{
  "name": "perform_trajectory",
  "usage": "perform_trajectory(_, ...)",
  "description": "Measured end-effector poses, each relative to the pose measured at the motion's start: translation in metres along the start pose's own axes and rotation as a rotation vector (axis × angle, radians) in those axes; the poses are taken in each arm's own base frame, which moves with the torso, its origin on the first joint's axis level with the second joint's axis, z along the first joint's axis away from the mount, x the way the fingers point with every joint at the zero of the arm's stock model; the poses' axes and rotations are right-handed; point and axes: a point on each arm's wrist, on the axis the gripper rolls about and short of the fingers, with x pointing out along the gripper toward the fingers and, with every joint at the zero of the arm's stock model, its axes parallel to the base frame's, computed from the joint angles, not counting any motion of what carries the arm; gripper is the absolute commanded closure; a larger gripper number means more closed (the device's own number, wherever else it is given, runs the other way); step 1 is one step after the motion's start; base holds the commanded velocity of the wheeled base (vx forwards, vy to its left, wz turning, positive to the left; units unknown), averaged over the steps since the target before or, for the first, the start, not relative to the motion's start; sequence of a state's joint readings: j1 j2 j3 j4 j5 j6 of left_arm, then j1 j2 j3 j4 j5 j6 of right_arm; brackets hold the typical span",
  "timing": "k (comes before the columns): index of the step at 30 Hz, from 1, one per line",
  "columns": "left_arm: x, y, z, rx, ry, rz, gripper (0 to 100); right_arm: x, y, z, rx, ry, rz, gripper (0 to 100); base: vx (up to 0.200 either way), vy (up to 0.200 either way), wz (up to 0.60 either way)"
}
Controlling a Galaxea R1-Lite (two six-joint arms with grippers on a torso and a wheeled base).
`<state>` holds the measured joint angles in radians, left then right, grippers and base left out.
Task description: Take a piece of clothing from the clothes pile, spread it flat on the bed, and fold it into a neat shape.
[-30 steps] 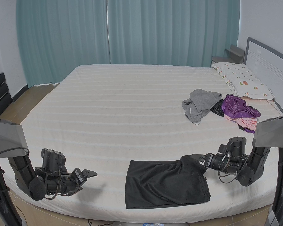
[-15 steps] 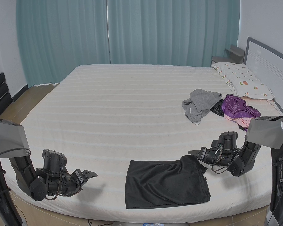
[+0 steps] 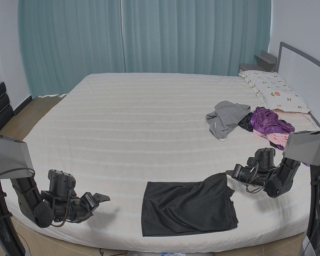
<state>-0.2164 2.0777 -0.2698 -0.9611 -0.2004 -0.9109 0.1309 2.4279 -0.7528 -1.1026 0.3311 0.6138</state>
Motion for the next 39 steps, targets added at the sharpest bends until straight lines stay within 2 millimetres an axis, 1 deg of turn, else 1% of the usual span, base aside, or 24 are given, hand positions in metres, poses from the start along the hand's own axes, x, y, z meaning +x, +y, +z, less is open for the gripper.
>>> perform_trajectory(4, 0.000, 0.000, 0.000, 0.000, 0.000, 0.000, 0, -0.009, -0.007, 0.006, 0.017, -0.016, -0.017, 100, 0.000, 0.000, 0.00)
perform_trajectory(7, 0.000, 0.000, 0.000, 0.000, 0.000, 0.000, 0, -0.012, -0.008, 0.007, 0.023, -0.020, -0.022, 100, 0.000, 0.000, 0.00)
perform_trajectory(14, 0.000, 0.000, 0.000, 0.000, 0.000, 0.000, 0, -0.017, -0.011, 0.005, 0.031, -0.011, -0.043, 100, 0.000, 0.000, 0.00)
perform_trajectory(21, 0.000, 0.000, 0.000, 0.000, -0.001, 0.000, 0, -0.028, -0.020, 0.002, 0.055, 0.013, -0.090, 100, 0.000, 0.000, 0.00)
perform_trajectory(27, 0.000, 0.000, 0.000, 0.000, -0.001, 0.000, 0, -0.032, -0.023, 0.002, 0.068, 0.032, -0.116, 100, 0.000, 0.000, 0.00)
perform_trajectory(28, 0.000, 0.000, 0.000, 0.000, -0.002, -0.001, 0, -0.032, -0.023, 0.002, 0.067, 0.034, -0.117, 0, 0.000, 0.000, 0.00)
perform_trajectory(39, 0.000, 0.000, 0.000, 0.000, -0.001, 0.001, 0, -0.038, -0.016, 0.000, 0.085, 0.049, -0.085, 0, 0.000, 0.000, 0.00)
